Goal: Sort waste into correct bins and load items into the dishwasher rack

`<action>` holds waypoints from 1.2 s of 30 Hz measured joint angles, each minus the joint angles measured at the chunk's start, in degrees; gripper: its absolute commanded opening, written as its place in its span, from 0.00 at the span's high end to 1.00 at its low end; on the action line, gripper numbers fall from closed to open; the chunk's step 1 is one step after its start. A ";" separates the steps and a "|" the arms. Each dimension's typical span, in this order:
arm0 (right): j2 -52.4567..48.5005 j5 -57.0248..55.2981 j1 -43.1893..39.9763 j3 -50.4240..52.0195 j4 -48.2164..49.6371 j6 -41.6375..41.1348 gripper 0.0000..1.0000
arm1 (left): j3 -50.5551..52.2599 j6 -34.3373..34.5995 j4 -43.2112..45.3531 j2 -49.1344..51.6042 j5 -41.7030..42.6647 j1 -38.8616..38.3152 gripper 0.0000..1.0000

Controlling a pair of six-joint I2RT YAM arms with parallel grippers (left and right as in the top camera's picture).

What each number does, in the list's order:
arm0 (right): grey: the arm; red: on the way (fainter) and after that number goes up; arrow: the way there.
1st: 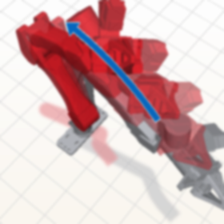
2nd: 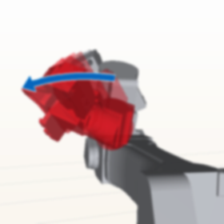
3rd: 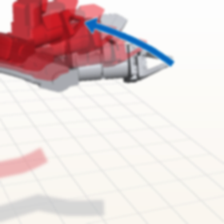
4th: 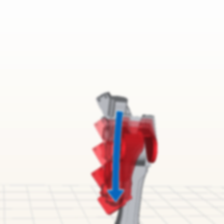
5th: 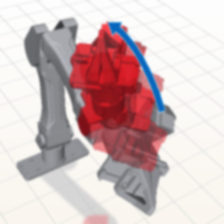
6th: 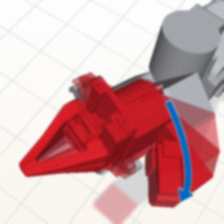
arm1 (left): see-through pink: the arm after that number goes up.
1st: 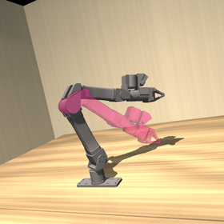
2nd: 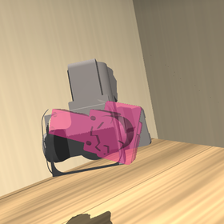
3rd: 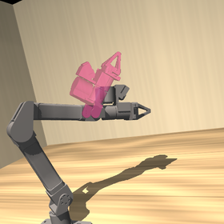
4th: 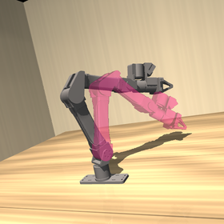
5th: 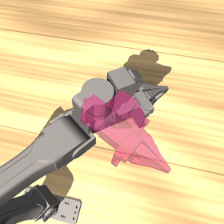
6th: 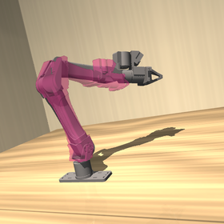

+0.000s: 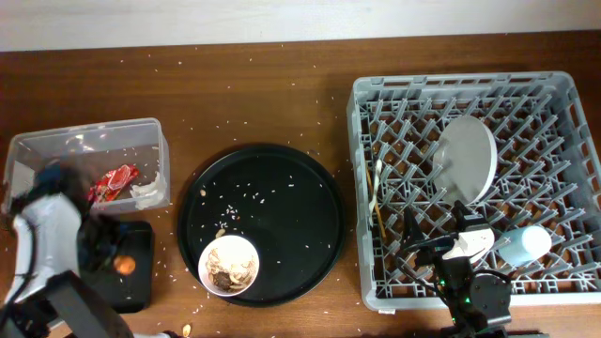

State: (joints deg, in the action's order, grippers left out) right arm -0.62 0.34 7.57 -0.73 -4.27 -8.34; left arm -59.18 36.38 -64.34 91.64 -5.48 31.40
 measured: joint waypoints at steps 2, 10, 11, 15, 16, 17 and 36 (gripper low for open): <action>0.04 0.00 0.00 0.00 0.00 0.00 0.01 | 5.53 0.33 1.84 0.17 3.96 7.87 0.34; 0.04 0.00 0.00 0.00 0.00 -0.02 0.01 | -0.74 -19.41 -2.64 -24.46 16.59 -18.32 0.33; 0.04 0.15 0.00 0.00 0.04 0.02 0.01 | -0.72 -21.84 -1.73 -24.57 15.32 -26.93 0.38; 0.04 0.22 0.00 0.00 0.02 0.00 0.01 | -0.76 -20.59 3.15 -12.39 8.72 -59.65 0.57; 0.04 0.22 0.00 0.00 0.02 -0.02 0.01 | -0.70 -17.73 3.10 -5.86 6.75 -63.80 0.59; 0.04 0.20 0.00 0.00 0.02 0.00 0.01 | -0.61 -13.55 2.89 -0.68 4.31 -65.40 0.64; 0.04 0.22 0.00 0.02 0.02 0.00 0.01 | -12.52 -9.99 -9.49 -2.99 13.16 -38.25 1.00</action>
State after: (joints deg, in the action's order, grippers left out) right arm -0.58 0.56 7.57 -0.71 -4.25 -8.34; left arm -71.70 26.39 -73.82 88.64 7.68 -6.85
